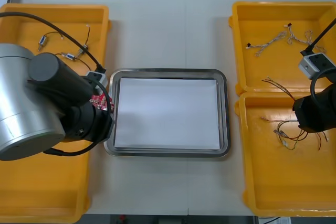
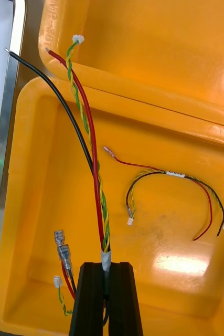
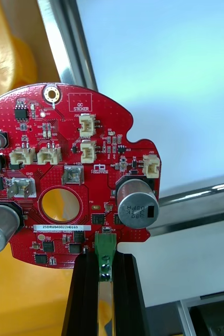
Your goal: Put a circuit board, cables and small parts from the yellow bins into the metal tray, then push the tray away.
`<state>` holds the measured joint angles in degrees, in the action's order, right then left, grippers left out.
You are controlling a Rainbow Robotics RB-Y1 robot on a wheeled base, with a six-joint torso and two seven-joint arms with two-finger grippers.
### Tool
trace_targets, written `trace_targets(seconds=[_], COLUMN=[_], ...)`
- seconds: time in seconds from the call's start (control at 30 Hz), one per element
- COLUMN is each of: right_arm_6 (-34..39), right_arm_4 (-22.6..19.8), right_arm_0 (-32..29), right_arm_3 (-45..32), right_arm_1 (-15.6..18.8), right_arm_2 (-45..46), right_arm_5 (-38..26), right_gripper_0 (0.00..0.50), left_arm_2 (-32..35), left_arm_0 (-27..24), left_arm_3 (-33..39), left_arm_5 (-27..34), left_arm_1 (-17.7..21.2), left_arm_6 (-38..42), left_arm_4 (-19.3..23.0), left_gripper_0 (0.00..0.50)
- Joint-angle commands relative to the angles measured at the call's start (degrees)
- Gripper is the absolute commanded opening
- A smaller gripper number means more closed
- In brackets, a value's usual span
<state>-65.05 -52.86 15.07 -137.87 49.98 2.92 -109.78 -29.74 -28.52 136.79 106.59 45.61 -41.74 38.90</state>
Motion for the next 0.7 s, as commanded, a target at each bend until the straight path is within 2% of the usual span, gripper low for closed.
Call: trace_targets(seconds=[0.03, 0.1, 0.3, 0.57, 0.7], right_arm_6=[-0.78, -0.78, -0.78, -0.78, -0.78], right_arm_4=[-0.40, -0.40, -0.40, -0.40, -0.40], right_arm_0=[1.46, 1.46, 1.46, 1.46, 1.46], right_arm_3=[-0.56, -0.56, -0.56, -0.56, -0.56], right_arm_1=[2.13, 2.13, 2.13, 2.13, 2.13], right_arm_2=[1.65, 1.65, 1.65, 1.65, 1.65], right_arm_5=[-0.22, -0.22, -0.22, -0.22, -0.22], right_gripper_0=[0.000, 0.000, 0.000, 0.000, 0.000], left_arm_2=[-3.74, -5.94, -9.54, -14.99, -17.81], left_arm_0=[-3.83, -4.62, -4.79, -4.53, -4.79], left_arm_3=[-2.14, -3.28, -3.81, -6.80, -10.84], left_arm_5=[0.37, 0.46, 0.54, 1.42, -1.65], left_arm_1=[-4.39, -6.24, -8.35, -11.95, -13.71], left_arm_6=[5.62, 5.88, 6.58, 7.02, 6.85], left_arm_4=[-2.86, -4.80, -7.08, -12.88, -16.22], left_gripper_0=[0.000, 0.000, 0.000, 0.000, 0.000])
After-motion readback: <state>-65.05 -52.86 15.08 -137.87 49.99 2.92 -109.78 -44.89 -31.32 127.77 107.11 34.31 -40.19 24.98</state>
